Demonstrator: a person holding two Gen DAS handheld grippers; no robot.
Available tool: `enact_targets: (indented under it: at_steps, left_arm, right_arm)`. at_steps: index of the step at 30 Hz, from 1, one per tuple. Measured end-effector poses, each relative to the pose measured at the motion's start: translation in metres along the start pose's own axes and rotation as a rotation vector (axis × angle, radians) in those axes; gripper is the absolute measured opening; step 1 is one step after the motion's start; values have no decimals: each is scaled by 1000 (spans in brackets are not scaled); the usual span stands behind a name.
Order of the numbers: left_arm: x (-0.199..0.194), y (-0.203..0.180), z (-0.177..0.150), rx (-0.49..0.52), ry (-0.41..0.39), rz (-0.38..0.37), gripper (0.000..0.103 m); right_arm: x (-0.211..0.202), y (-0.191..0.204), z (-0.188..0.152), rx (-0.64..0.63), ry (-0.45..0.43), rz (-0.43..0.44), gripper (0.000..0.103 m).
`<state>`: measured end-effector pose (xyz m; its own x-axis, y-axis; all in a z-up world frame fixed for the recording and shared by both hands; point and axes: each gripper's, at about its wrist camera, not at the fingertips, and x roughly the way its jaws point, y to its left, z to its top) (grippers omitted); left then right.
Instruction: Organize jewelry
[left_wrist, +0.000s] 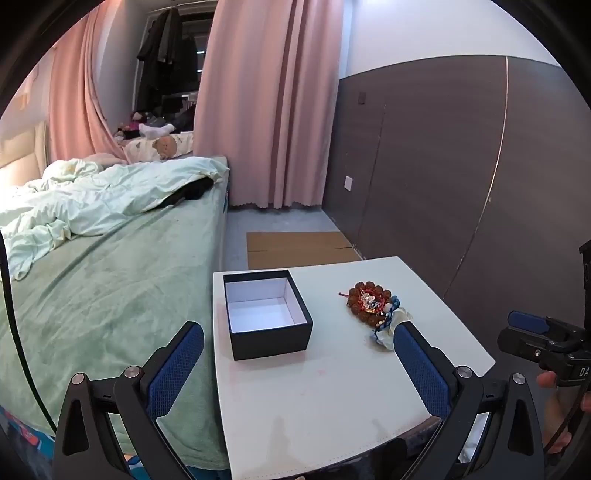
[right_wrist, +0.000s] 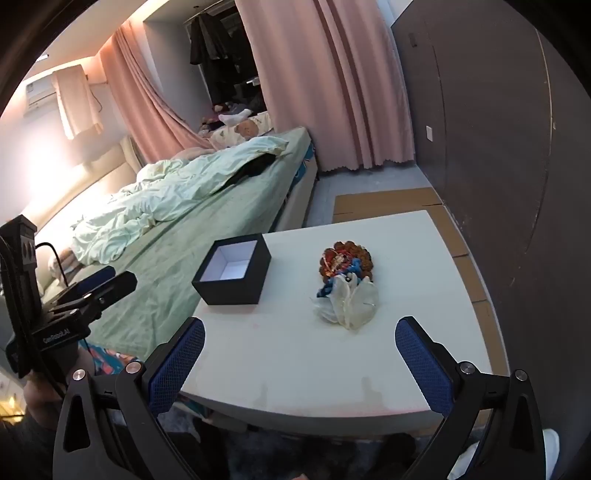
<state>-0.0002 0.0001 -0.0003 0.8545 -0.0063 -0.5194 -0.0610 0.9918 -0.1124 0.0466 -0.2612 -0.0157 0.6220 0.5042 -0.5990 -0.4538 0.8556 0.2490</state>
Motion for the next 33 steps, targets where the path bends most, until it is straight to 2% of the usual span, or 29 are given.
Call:
enact_targets:
  at_steps: [14, 33]
  left_arm:
    - [4, 5, 0, 2, 9, -4, 103]
    - [5, 1, -1, 11, -4, -11, 103]
  right_arm:
    - [1, 7, 10, -12, 0, -25, 103]
    - [-1, 2, 5, -25, -40, -45, 103]
